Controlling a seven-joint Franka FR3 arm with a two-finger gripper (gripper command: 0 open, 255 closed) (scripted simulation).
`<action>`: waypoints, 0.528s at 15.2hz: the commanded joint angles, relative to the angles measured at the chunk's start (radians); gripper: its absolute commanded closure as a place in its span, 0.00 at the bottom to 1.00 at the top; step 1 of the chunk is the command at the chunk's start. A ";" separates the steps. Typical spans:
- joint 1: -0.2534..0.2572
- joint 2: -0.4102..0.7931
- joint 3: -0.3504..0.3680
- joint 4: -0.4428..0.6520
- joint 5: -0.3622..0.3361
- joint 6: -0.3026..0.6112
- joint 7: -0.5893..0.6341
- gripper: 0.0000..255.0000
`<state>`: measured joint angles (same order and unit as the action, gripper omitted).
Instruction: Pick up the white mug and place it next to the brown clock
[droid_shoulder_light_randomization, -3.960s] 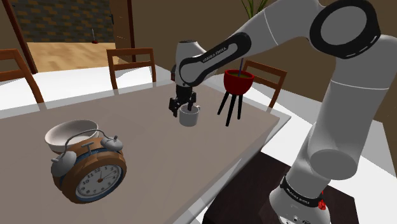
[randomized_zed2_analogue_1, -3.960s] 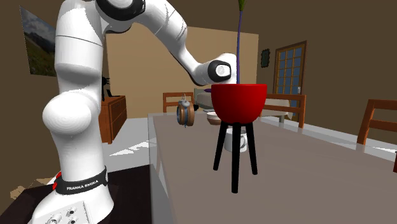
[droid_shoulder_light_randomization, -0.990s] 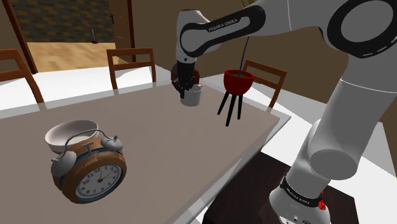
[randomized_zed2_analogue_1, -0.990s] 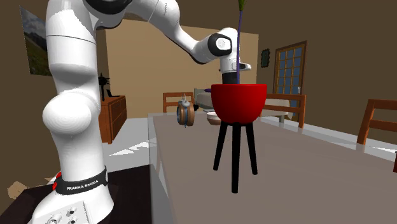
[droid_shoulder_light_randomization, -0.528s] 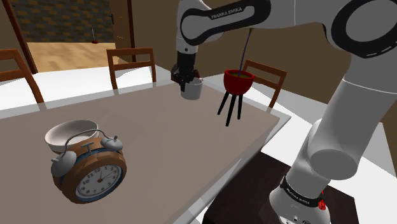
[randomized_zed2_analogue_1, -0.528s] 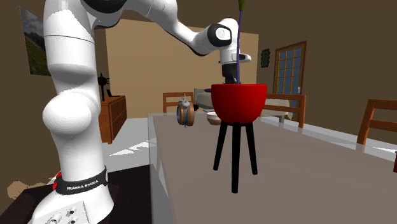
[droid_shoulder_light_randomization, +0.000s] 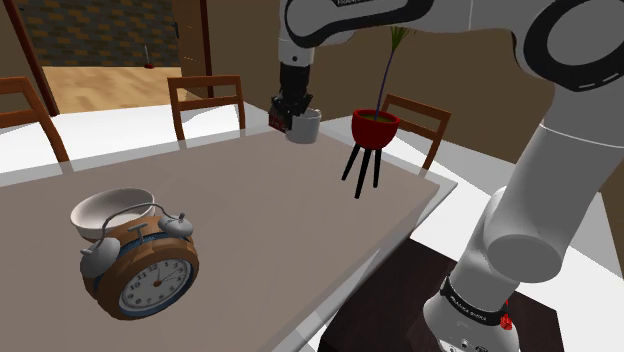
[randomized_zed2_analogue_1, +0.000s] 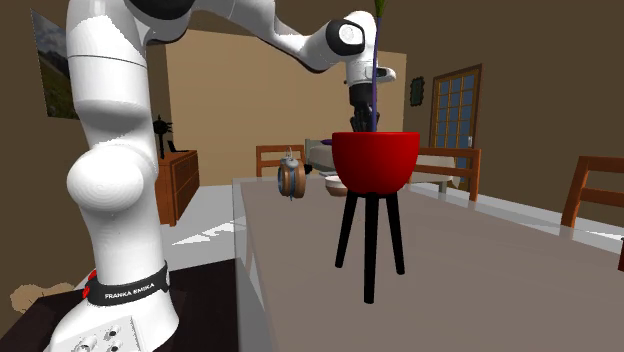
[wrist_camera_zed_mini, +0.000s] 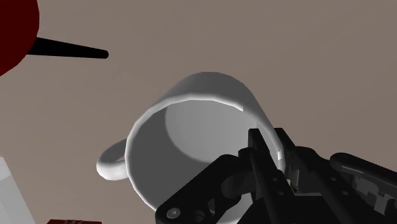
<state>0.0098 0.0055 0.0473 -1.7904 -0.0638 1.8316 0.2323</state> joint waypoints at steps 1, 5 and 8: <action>0.000 0.002 0.000 0.031 0.000 -0.029 -0.001 1.00; 0.001 0.005 0.001 0.088 0.001 -0.083 -0.004 1.00; 0.001 0.010 0.001 0.134 0.001 -0.124 -0.006 1.00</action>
<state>0.0108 0.0128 0.0482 -1.6699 -0.0627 1.7187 0.2267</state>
